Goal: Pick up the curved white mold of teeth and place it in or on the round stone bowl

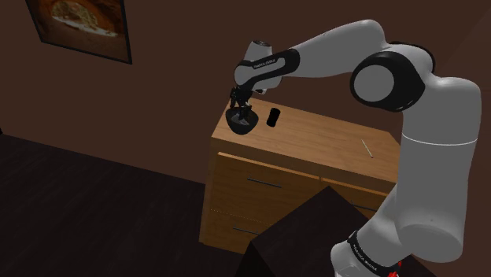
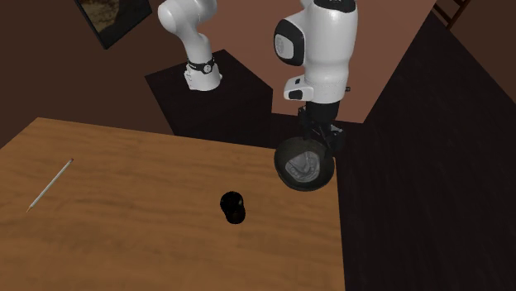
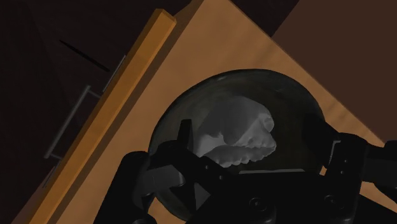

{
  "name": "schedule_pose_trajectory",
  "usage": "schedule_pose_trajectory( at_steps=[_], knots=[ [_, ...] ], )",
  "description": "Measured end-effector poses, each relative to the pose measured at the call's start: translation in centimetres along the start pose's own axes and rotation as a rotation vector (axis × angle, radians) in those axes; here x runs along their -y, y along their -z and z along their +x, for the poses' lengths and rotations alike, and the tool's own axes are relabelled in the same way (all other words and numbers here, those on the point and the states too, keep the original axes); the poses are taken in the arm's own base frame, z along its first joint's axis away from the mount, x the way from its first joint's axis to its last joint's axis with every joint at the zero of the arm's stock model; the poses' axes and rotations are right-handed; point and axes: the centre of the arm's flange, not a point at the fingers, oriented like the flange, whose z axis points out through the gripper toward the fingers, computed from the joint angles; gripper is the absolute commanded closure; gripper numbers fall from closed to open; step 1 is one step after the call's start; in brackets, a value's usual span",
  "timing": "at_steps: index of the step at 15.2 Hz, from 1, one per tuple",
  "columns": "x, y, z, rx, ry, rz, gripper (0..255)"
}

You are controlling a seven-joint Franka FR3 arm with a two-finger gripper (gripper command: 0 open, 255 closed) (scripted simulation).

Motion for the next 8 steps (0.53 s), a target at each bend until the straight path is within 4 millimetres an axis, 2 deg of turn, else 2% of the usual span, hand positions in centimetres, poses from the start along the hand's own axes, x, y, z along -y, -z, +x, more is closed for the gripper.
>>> schedule_pose_trajectory(
  at_steps=[3, 7, 8],
  knots=[
    [0.0, 0.0, 0.0, 0.000, 0.000, 0.000, 0],
    [0.1, 3.9, -0.1, 0.000, 0.000, 0.001, 0],
    [0.1, 4.4, -0.1, 0.001, 0.000, 0.002, 0]
  ],
)
